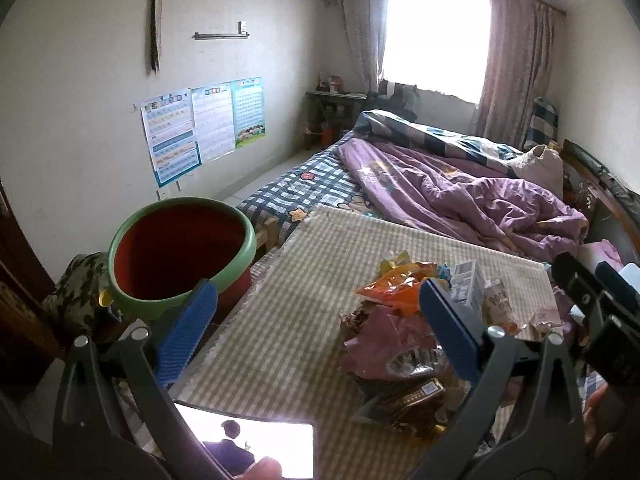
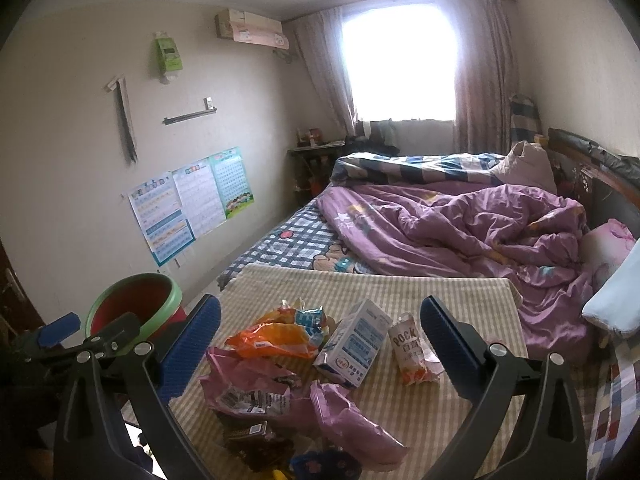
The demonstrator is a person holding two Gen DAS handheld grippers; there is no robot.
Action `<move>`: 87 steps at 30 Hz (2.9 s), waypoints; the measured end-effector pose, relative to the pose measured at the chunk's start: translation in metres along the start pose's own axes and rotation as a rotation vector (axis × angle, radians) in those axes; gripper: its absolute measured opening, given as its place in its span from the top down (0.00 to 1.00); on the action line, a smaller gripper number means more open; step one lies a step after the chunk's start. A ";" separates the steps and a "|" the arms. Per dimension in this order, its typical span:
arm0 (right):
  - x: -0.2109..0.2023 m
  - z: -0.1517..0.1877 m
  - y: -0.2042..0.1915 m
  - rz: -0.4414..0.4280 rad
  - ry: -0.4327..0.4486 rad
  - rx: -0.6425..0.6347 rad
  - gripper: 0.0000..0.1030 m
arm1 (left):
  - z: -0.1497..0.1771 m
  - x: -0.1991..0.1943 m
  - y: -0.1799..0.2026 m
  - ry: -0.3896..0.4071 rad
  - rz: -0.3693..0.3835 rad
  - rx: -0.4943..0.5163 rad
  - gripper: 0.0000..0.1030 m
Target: Collect trash
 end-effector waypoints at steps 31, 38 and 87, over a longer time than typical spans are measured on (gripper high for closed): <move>-0.012 0.016 0.014 0.016 -0.022 0.042 0.07 | 0.012 -0.011 -0.001 -0.005 -0.019 -0.006 0.04; -0.012 0.017 0.013 0.017 -0.023 0.041 0.07 | 0.015 -0.010 -0.002 -0.009 -0.018 -0.004 0.04; 0.031 0.086 0.077 -0.015 -0.319 0.005 0.16 | 0.048 0.087 0.026 -0.312 0.326 -0.003 0.79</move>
Point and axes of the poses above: each gripper's, at about its wrist camera, not at the fingertips, and x roughly the way its jaws point, y to its right, z to its underside, the point moved 7 cm from there along x, roughly the way its jaws point, and after that the axes turned 5 degrees about z, right-handed, at the moved point
